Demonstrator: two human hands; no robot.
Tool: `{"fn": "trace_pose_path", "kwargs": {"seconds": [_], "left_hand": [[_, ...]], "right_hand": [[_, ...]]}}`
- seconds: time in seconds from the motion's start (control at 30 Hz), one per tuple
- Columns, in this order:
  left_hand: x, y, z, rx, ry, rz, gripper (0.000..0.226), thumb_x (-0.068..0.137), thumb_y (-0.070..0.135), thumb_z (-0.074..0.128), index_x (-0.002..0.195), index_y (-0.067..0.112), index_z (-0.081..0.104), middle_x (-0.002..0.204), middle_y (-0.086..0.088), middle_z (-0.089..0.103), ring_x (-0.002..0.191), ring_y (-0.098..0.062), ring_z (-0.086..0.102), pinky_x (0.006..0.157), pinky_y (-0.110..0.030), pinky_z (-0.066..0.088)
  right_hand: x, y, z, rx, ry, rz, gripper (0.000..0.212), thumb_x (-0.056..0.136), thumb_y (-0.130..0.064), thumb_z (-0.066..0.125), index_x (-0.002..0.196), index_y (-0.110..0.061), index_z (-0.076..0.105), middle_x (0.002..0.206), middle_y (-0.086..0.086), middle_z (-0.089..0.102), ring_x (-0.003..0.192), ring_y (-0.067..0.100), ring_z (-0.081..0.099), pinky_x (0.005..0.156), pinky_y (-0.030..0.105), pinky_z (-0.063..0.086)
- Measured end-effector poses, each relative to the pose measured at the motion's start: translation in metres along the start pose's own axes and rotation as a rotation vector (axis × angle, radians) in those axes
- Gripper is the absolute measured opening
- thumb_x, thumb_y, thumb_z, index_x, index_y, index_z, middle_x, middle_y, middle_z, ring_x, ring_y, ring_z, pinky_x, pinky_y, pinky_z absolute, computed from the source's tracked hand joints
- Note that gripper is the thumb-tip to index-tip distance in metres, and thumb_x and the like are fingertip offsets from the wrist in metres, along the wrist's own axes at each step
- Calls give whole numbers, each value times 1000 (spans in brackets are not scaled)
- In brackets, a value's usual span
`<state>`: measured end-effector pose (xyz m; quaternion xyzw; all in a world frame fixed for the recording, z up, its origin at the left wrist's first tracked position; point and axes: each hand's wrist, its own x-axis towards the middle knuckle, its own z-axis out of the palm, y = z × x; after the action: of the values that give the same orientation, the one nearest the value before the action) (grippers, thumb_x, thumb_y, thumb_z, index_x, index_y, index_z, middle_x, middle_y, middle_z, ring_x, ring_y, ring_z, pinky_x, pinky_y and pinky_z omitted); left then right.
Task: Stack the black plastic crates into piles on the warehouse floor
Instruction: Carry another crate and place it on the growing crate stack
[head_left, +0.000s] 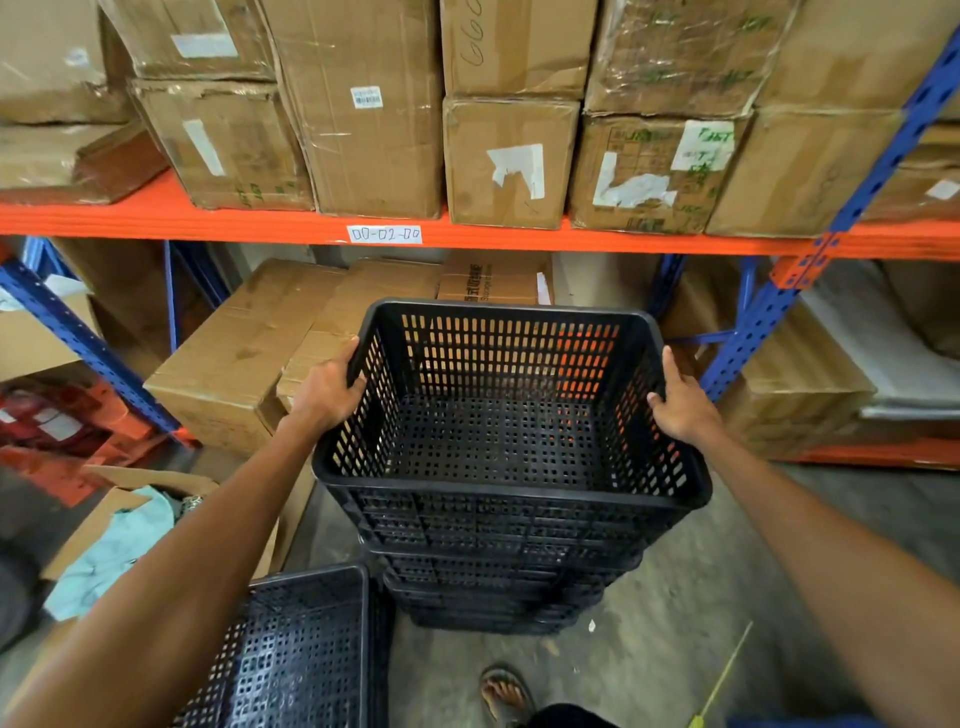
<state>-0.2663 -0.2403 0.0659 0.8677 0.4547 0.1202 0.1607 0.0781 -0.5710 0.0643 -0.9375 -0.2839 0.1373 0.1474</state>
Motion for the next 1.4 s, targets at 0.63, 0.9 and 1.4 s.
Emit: {"fn": "trace_pose_path", "kwargs": {"seconds": [0.63,0.9,1.4], "left_hand": [[9,-1,17,183,-68,280,94,85,4,48,152,11,-18,161,-5,-21,149,-21,-21,124,-44,6],[10,0,20,163,-120,249,92,89,12,50,152,14,-18,162,-2,-19,148,-17,-21,124,-41,5],[-34,-54,-78,-20,132,-63,51,87,18,58,137,14,52,139,-11,57,131,-28,52,109,-39,40]], "right_hand": [[9,8,23,-236,109,-181,74,101,-41,33,155,-4,-4,163,4,-17,151,25,-12,119,44,23],[8,7,22,-250,89,-166,84,98,-52,35,155,-5,-5,164,5,-14,152,27,-6,117,44,26],[-27,-262,24,-20,225,-632,61,102,-40,27,151,-4,29,161,11,23,151,25,16,120,39,26]]}}
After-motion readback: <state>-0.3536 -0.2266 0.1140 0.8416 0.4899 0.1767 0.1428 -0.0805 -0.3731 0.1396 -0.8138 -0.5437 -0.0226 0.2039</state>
